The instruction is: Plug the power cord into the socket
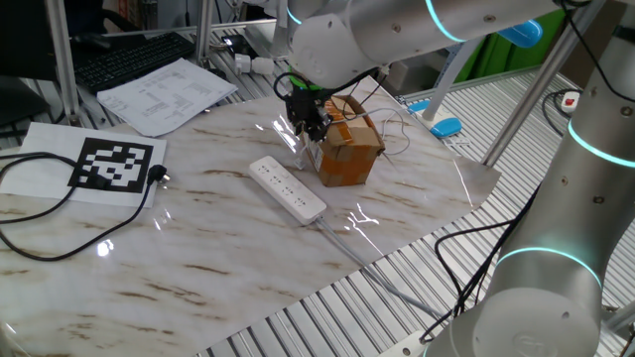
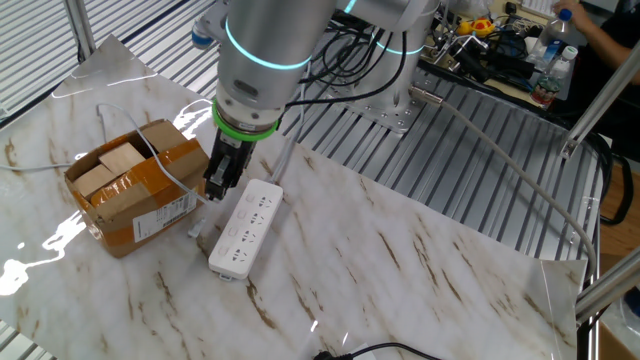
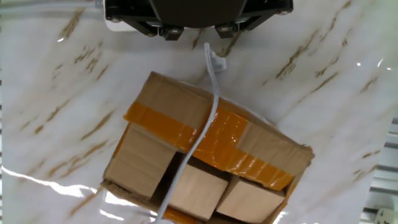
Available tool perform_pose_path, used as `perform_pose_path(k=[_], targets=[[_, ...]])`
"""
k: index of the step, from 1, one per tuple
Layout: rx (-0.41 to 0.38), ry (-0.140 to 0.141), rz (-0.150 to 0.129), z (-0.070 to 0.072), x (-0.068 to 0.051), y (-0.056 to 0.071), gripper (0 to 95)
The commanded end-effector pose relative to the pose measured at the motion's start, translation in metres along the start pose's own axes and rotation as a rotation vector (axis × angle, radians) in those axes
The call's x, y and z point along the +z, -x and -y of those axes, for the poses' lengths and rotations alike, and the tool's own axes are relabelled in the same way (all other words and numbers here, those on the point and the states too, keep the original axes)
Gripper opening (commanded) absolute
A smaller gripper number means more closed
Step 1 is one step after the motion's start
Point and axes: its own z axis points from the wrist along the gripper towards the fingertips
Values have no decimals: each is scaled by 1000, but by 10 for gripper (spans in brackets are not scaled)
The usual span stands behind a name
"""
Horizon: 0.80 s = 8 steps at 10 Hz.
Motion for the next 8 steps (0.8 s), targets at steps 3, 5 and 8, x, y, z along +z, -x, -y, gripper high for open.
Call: perform_pose_path(k=[3,5,8], targets=[[13,7,9,0,18,-4,380],[9,15,22,1,24,-5,380],[7,27,29,-2,34,-5,380]])
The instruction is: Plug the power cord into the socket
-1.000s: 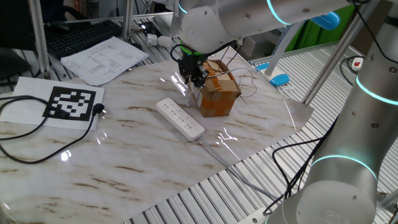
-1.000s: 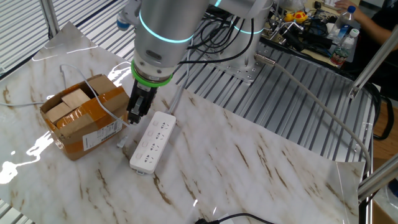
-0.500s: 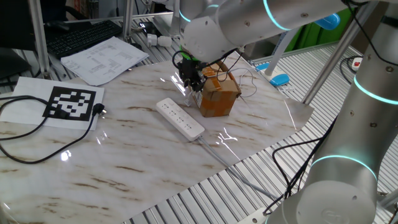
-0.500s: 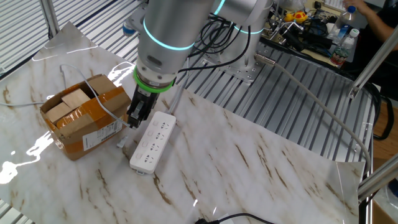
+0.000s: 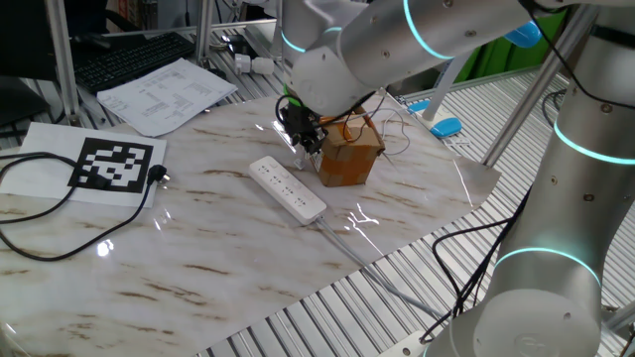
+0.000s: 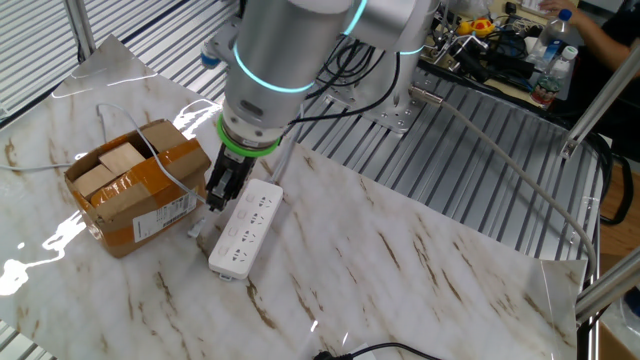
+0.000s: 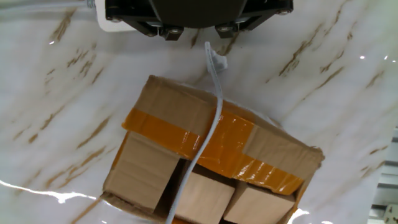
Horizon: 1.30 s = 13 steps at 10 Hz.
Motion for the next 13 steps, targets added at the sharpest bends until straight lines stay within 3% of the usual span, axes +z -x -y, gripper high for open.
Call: perform_pose_path(k=[1,3,10,13], targets=[[2,7,-1,-3,6,-1,380],[-1,14,1,-5,12,-1,380],[-11,4,1,-8,13,0,380],[-9,-8,-48,-8,13,0,380]])
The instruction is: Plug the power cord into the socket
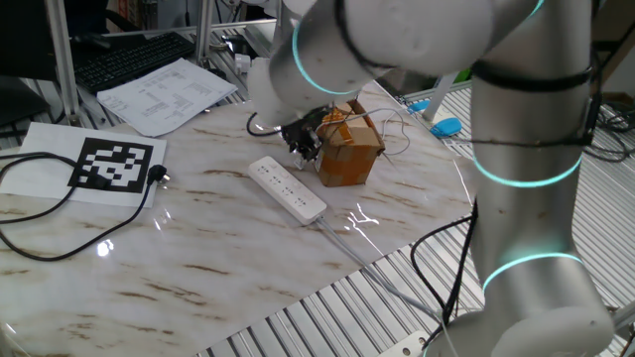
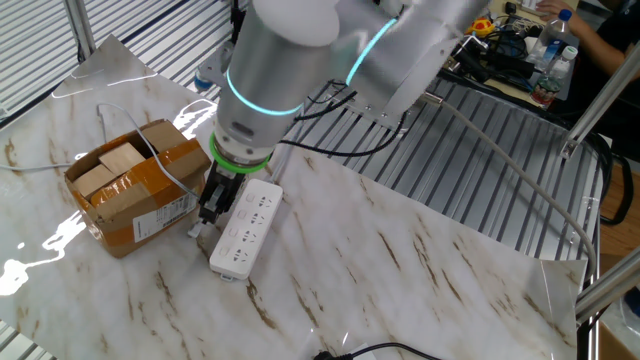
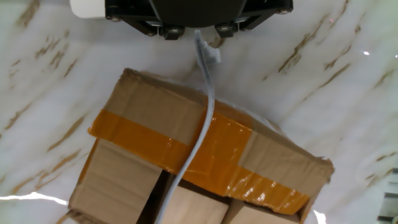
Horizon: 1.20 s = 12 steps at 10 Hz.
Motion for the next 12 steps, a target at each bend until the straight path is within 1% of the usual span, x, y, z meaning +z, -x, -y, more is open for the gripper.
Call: perform_pose_path(k=[1,2,3,4,7,9,12], targets=[[1,-25,-76,0,-8,0,380],[-1,-36,-122,0,-8,0,380],[-3,-40,-123,0,-8,0,380],[-12,-44,-115,0,-10,0,380],[-15,-49,-123,-1,-11,-2,380],[-18,-55,-135,-1,-11,-3,380],[-19,-56,-133,-1,-12,-4,380]])
